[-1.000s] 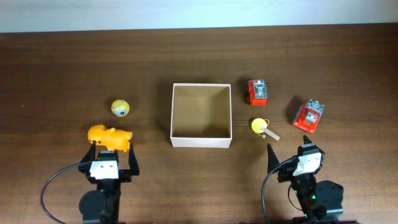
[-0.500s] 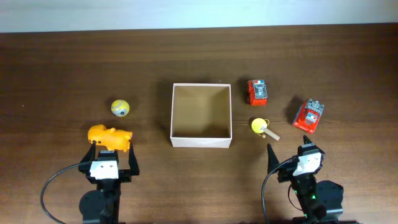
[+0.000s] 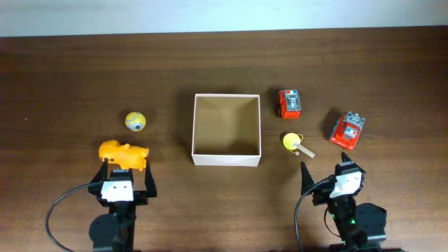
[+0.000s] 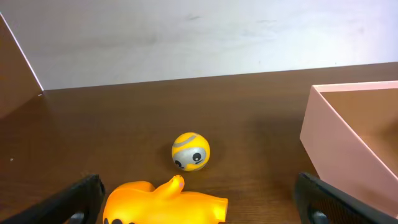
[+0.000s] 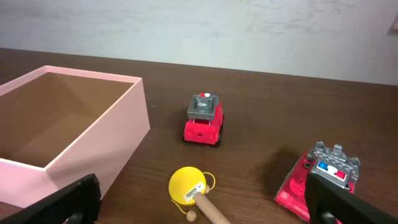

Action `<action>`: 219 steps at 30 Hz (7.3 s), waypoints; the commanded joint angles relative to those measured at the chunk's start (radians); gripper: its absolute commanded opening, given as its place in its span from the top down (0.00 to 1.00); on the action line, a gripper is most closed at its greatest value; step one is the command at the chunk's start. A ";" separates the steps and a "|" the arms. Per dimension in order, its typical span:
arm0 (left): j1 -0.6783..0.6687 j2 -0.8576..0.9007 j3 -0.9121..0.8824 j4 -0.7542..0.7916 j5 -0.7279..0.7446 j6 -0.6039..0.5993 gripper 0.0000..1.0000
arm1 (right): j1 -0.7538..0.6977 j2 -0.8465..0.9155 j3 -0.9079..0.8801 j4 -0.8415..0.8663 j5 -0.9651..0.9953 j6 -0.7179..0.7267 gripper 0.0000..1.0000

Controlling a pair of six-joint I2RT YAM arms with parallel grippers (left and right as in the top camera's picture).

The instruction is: Pack container

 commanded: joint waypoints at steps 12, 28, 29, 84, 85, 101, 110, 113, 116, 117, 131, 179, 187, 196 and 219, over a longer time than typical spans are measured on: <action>0.006 -0.006 -0.006 0.003 0.012 0.009 0.01 | 0.006 -0.008 -0.008 0.000 0.005 -0.007 0.01; 0.006 -0.006 -0.006 0.003 0.012 0.009 0.01 | 0.006 0.240 0.295 -0.109 0.109 0.046 0.01; 0.006 -0.006 -0.006 0.003 0.012 0.009 0.01 | 0.006 0.304 0.356 -0.138 0.113 0.046 0.01; 0.006 -0.006 -0.006 0.003 0.012 0.009 0.01 | -0.282 1.677 1.394 -0.887 0.262 0.442 0.01; 0.006 -0.006 -0.006 0.003 0.012 0.009 0.01 | -0.282 1.677 1.386 -0.883 0.263 0.433 0.01; 0.006 -0.006 -0.006 0.003 0.012 0.009 0.01 | -0.215 1.676 1.380 -0.774 0.079 0.356 0.01; 0.006 -0.006 -0.006 0.003 0.012 0.009 0.01 | -0.111 1.678 1.379 -0.753 0.196 0.439 0.01; 0.006 -0.006 -0.006 0.003 0.012 0.009 0.01 | -0.126 1.678 1.379 -0.779 0.245 0.496 0.01; 0.006 -0.006 -0.006 0.003 0.012 0.009 0.01 | -0.159 1.678 1.363 -0.804 0.250 0.530 0.01; 0.006 -0.006 -0.006 0.003 0.012 0.009 0.01 | -0.171 1.678 1.350 -0.807 0.250 0.536 0.01; 0.006 -0.006 -0.006 0.003 0.012 0.009 0.01 | -0.210 1.678 1.101 -0.681 0.216 0.471 0.01; 0.006 -0.006 -0.006 0.003 0.012 0.009 0.01 | -0.323 1.766 1.043 -0.447 0.268 0.343 0.01; 0.006 -0.006 -0.006 0.003 0.012 0.009 0.01 | -0.323 1.766 1.043 -0.407 0.265 0.259 0.02; 0.006 -0.006 -0.006 0.003 0.012 0.009 0.01 | -0.323 1.766 1.043 -0.379 0.265 0.138 0.04; 0.006 -0.006 -0.006 0.003 0.011 0.009 0.01 | -0.323 1.766 1.044 -0.378 0.235 0.139 0.38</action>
